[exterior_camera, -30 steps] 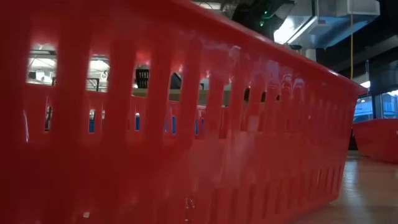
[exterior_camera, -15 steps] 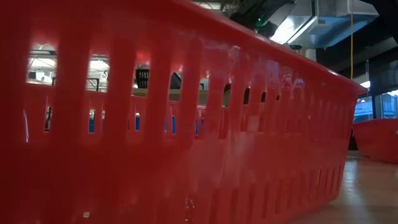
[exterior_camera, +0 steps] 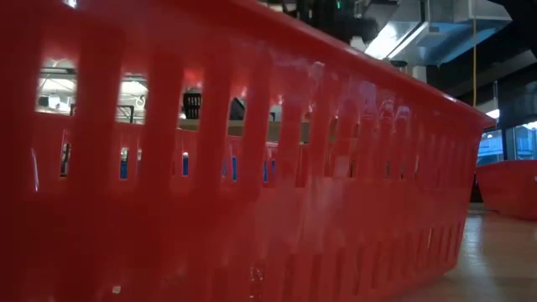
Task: Stack baskets on shelf by color
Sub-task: Put the top red bin on the shelf
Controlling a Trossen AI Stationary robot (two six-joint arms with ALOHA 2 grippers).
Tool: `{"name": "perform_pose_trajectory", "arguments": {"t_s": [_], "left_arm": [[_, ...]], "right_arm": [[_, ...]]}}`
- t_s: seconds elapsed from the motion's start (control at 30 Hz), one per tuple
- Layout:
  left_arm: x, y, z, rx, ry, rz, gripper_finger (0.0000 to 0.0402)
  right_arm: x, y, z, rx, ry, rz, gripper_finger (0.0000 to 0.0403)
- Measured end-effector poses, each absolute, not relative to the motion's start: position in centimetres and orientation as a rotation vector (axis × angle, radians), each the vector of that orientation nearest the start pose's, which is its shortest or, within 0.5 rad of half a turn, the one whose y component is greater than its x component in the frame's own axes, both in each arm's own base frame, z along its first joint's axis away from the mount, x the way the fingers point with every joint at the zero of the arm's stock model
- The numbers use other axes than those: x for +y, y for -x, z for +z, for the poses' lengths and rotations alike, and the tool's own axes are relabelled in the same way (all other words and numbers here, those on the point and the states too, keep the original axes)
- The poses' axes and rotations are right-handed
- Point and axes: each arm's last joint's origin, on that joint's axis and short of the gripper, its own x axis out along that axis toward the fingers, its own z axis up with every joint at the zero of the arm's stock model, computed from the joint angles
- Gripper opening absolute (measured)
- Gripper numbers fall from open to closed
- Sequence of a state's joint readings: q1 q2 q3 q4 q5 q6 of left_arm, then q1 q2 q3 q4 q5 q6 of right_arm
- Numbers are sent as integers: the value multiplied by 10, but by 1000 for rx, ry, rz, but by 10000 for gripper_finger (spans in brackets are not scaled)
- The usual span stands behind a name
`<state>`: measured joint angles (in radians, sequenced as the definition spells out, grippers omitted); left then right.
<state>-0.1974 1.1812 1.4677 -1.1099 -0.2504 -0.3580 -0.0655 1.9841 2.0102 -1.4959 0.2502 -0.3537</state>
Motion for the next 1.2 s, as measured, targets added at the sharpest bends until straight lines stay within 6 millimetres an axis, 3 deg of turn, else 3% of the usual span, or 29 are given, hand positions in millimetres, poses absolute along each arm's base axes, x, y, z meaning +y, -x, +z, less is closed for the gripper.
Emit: {"name": "perform_pose_trajectory", "arguments": {"t_s": [0.2,0.4,0.57,0.77,0.87,1.0,1.2], "left_arm": [[-33,-200,404,781,154,192,66],[-33,-201,404,781,155,192,66],[-33,-201,404,781,154,191,66],[-33,-200,404,781,155,192,66],[-33,-201,404,781,155,191,66],[-33,-200,404,781,154,191,66],[-33,-200,404,781,154,191,66]], "right_arm": [[-33,-377,363,1353,496,-81,1],[-57,-380,395,1143,361,-367,1],[-81,-377,403,1097,356,-401,0],[-121,-371,405,986,1,-564,0],[-134,-367,405,981,-41,-588,0],[-140,-365,403,1042,148,-352,0],[-144,-366,404,1117,656,-123,0]]}}
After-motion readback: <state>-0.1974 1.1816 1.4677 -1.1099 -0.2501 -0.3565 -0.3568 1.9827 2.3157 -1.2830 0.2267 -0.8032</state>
